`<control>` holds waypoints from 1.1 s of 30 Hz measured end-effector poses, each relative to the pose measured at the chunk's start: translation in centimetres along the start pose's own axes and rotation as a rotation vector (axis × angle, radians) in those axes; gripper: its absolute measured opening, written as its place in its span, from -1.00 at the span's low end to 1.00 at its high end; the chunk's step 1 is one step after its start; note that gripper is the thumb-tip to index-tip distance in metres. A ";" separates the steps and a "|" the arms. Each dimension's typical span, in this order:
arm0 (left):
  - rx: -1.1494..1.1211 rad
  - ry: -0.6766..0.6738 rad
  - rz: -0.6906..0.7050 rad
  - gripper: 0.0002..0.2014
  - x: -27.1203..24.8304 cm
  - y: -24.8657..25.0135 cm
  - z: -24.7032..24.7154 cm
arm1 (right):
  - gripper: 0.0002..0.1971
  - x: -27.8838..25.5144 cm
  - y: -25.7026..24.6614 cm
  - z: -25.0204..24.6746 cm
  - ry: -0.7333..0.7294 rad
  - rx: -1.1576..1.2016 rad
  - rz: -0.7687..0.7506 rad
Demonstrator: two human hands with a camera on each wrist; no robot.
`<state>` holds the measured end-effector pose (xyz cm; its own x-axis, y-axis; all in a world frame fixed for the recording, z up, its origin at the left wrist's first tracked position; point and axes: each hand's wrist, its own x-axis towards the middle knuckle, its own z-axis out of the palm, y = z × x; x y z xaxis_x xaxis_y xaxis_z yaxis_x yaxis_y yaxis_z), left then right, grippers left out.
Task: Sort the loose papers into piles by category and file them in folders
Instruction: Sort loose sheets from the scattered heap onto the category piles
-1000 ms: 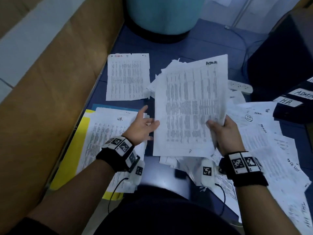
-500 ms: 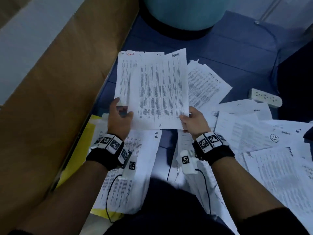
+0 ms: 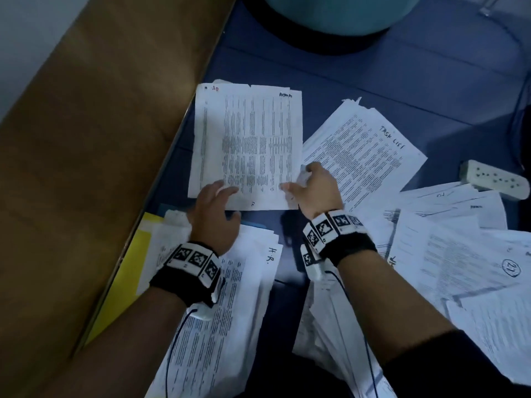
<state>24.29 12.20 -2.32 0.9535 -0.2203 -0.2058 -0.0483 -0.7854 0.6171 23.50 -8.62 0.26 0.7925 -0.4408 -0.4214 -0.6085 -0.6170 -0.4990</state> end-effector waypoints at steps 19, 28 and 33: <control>0.306 -0.127 -0.083 -0.62 2.9 -0.3 0.9 | -0.46 -0.9 6.3 -2.0 -0.250 -0.722 -0.343; 0.117 -0.195 0.046 -0.61 -1.4 5.2 0.3 | -0.62 -5.3 7.3 -3.7 -0.075 -0.478 -0.301; -0.100 -0.221 0.289 -0.70 -6.2 10.1 0.4 | -0.73 -11.8 11.0 -5.7 0.083 -0.121 -0.223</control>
<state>17.74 5.44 4.90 0.8170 -0.5528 -0.1641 -0.2665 -0.6143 0.7427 7.69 -13.93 4.07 0.9101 -0.3343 -0.2449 -0.4133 -0.7759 -0.4767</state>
